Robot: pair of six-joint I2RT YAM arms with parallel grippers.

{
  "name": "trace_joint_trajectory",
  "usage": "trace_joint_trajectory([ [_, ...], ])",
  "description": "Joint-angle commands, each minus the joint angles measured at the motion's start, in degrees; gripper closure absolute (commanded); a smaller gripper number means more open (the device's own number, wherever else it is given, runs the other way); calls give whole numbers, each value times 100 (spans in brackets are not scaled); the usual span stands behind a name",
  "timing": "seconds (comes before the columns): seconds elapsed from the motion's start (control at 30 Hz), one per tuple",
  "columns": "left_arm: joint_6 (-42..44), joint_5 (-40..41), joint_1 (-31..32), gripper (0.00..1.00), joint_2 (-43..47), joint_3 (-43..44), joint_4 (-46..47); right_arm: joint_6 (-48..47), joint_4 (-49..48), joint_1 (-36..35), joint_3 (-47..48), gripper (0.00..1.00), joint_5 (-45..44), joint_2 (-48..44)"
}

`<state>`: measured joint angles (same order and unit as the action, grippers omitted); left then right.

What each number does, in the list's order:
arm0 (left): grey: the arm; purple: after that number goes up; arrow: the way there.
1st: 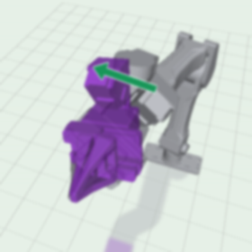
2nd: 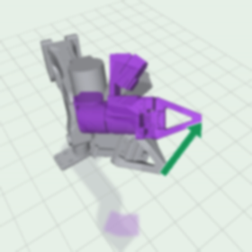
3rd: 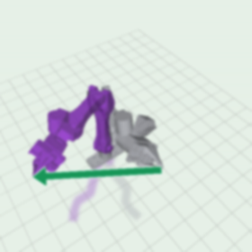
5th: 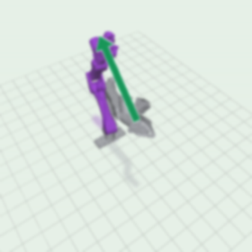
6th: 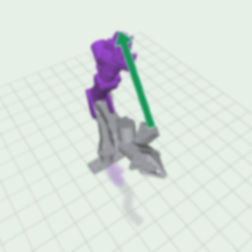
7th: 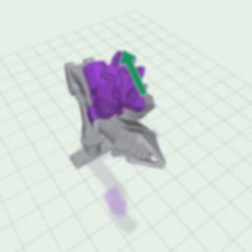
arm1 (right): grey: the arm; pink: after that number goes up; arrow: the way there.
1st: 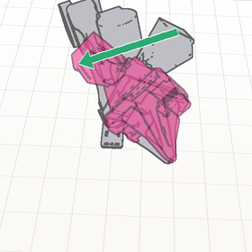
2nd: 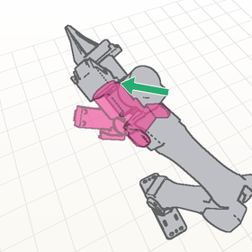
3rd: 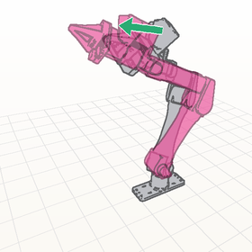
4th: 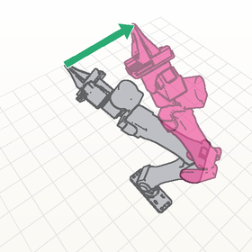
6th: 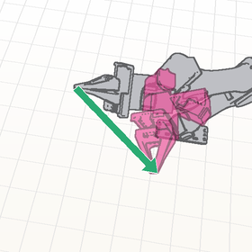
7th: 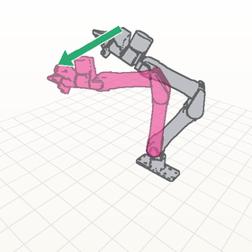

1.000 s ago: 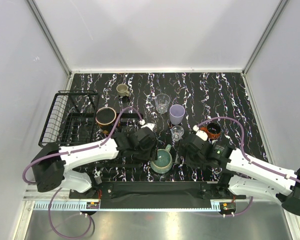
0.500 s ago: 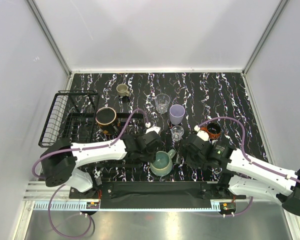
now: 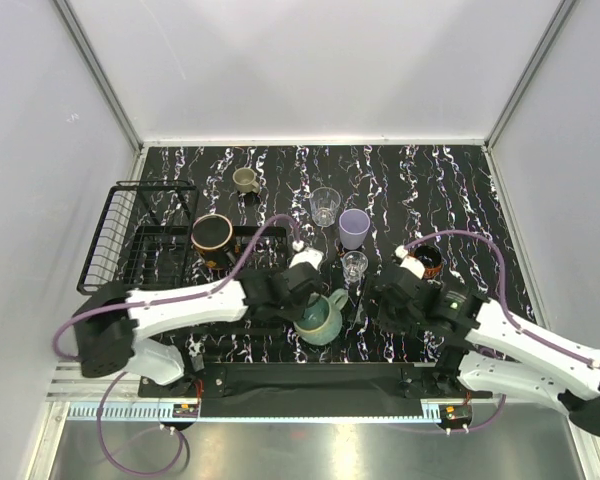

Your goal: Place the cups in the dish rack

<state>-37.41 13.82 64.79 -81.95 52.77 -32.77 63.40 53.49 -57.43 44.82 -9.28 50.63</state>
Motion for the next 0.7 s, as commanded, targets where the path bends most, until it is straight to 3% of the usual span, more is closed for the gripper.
trace_joint_trajectory([
  [0.0, 383, 805, 16, 100, 1336, 15, 982, 234, -5, -49, 387, 0, 188, -527],
  [0.17, 1498, 1254, 16, 100, 2481, -487, 2386, 445, -1287, -40, 396, 0, 865, -1046],
  [0.37, 3001, 1193, 24, 100, 3395, -1075, 3766, 699, -2675, -40, 862, 0, 2183, -337],
  [0.5, 3696, 1000, 33, 100, 3765, -1261, 4156, 1402, -4333, -40, 757, 1, 3053, -27],
  [0.67, 4689, 640, 33, 100, 4247, -1480, 4419, 2465, -5673, -40, 362, 2, 3406, 166],
])
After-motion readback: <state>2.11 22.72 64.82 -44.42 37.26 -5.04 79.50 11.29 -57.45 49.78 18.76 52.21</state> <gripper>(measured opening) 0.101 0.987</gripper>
